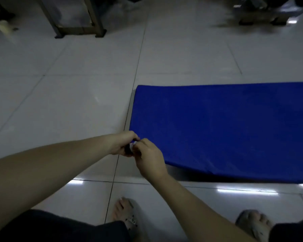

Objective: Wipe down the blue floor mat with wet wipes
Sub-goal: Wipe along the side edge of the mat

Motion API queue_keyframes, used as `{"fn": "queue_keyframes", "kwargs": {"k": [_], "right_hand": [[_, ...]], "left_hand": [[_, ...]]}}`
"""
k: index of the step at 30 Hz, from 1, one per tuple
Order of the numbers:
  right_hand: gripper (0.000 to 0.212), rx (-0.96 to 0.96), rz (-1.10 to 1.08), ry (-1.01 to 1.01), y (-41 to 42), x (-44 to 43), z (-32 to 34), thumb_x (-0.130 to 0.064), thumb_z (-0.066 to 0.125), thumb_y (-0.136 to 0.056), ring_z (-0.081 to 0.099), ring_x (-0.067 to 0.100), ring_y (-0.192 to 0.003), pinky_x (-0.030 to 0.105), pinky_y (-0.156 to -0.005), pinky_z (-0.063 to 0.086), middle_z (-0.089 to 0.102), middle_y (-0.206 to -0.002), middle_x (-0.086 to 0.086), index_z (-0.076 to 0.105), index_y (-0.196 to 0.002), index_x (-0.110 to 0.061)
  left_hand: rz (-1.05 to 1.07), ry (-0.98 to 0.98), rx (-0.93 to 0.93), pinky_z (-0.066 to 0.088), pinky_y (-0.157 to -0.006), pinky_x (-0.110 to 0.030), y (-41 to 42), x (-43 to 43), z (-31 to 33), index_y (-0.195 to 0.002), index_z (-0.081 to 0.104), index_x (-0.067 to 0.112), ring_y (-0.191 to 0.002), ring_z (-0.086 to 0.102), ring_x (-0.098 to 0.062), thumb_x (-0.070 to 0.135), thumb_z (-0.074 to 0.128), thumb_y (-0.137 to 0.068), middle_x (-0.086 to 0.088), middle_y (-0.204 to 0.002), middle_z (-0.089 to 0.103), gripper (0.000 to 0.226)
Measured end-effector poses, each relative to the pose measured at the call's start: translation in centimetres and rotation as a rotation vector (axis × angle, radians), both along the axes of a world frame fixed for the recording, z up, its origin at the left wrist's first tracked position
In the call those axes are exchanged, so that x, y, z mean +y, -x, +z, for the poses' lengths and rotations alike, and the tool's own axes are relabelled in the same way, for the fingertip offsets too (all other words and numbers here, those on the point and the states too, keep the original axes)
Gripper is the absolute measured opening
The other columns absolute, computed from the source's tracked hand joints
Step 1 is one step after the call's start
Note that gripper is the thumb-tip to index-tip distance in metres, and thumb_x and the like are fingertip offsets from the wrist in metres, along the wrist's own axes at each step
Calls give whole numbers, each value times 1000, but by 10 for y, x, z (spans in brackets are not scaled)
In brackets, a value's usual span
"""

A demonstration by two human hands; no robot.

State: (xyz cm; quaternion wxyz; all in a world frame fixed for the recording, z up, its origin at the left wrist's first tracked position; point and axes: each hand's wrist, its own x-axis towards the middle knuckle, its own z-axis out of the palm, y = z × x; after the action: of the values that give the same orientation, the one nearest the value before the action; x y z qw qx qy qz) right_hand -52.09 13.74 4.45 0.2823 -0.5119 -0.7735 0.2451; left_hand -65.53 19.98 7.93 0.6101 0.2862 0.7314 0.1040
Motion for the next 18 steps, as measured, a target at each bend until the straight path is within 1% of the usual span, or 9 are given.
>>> {"fn": "queue_keyframes", "kwargs": {"k": [2,4,6,8,10,13,15,16,18], "right_hand": [[7,-111,-2,-80,3,1,-28,-22,67,-93,47,17,-86,30,-70,38,54,-99,0,71,-99,-23],[5,-143,-19,-59,4,2,-59,-27,69,-93,43,16,-80,29,-66,32,47,-91,-2,73,-95,-27],[5,-172,2,33,6,-4,-89,-27,69,-93,47,15,-70,29,-56,35,49,-85,-3,72,-93,-24],[6,-198,-14,108,10,-11,-117,-21,72,-90,48,14,-58,26,-49,30,54,-78,-3,69,-85,-19],[12,-176,-83,183,15,-16,-136,-16,71,-87,46,16,-51,25,-47,29,55,-72,-1,64,-78,-17],[9,-171,-122,291,28,-23,-165,-9,73,-83,52,21,-51,26,-45,35,57,-75,5,66,-86,-14],[21,-205,-117,360,39,-29,-179,-4,76,-79,55,21,-55,27,-46,40,58,-79,8,69,-98,-10],[26,-220,-99,377,44,-32,-180,-4,77,-76,56,20,-56,27,-47,41,58,-80,8,70,-100,-9],[28,-255,-83,336,49,-34,-186,-8,84,-69,55,17,-54,25,-44,41,58,-76,7,72,-95,-10]], "left_hand": [[48,41,6,54,-58,-32,10,0,-27,-102,59,5,-73,63,-24,16,55,-95,-12,-86,66,14],[57,95,33,59,-63,-37,15,-3,-56,-109,59,4,-83,68,-29,16,55,-96,-18,-101,69,18],[25,162,61,62,-68,-41,18,-7,-85,-109,61,2,-84,71,-33,14,56,-97,-23,-101,71,17],[-59,226,105,63,-77,-46,21,-9,-111,-107,64,-2,-84,74,-39,16,58,-97,-26,-94,74,21],[-201,266,191,62,-73,-41,29,-7,-131,-106,66,-3,-79,75,-37,26,60,-98,-25,-88,75,30],[-524,268,397,47,-58,-29,37,1,-159,-97,65,5,-64,66,-23,45,54,-100,-9,-77,71,42],[-826,218,592,41,-57,-28,37,10,-169,-86,60,12,-60,55,-16,55,52,-99,-1,-70,61,46],[-952,163,696,42,-57,-27,37,12,-167,-85,60,15,-61,56,-15,58,55,-96,1,-70,60,45],[-1141,41,826,41,-55,-26,32,25,-170,-81,58,18,-64,57,-14,55,65,-88,3,-71,59,38]]}}
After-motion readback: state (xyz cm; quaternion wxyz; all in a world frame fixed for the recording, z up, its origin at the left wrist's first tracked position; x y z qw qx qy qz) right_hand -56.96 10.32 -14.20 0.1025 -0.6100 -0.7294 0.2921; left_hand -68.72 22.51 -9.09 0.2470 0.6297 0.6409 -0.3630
